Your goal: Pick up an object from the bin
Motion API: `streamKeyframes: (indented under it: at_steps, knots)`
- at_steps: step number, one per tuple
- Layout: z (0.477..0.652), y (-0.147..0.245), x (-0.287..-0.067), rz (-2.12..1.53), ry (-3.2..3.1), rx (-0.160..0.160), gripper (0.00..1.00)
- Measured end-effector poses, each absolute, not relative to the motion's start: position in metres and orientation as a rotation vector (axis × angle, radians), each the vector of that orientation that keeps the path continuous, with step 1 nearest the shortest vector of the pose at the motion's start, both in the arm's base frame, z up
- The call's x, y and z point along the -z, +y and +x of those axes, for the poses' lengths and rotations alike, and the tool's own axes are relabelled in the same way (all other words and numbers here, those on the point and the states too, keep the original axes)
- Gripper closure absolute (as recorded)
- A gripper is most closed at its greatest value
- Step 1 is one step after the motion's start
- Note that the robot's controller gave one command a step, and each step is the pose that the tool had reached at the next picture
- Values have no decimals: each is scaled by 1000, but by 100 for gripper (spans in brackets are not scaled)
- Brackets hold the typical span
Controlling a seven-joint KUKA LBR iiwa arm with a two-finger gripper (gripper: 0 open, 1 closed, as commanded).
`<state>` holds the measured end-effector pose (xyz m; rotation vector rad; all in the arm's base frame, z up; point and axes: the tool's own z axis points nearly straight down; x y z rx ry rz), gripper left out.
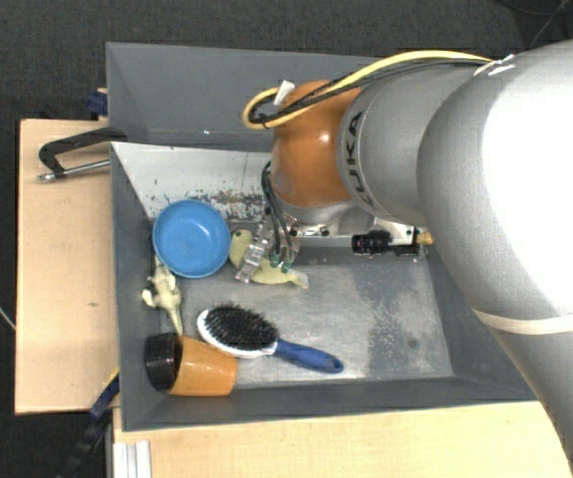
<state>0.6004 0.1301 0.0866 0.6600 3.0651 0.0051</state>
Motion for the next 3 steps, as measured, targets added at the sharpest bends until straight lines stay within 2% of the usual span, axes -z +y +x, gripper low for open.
streamKeyframes:
  at_steps: [1,2,3]
  knots:
    - [602,131,-108,658,3064,-7,100]
    - [605,132,-150,655,3063,-8,100]
    - [607,132,-174,653,3064,-7,100]
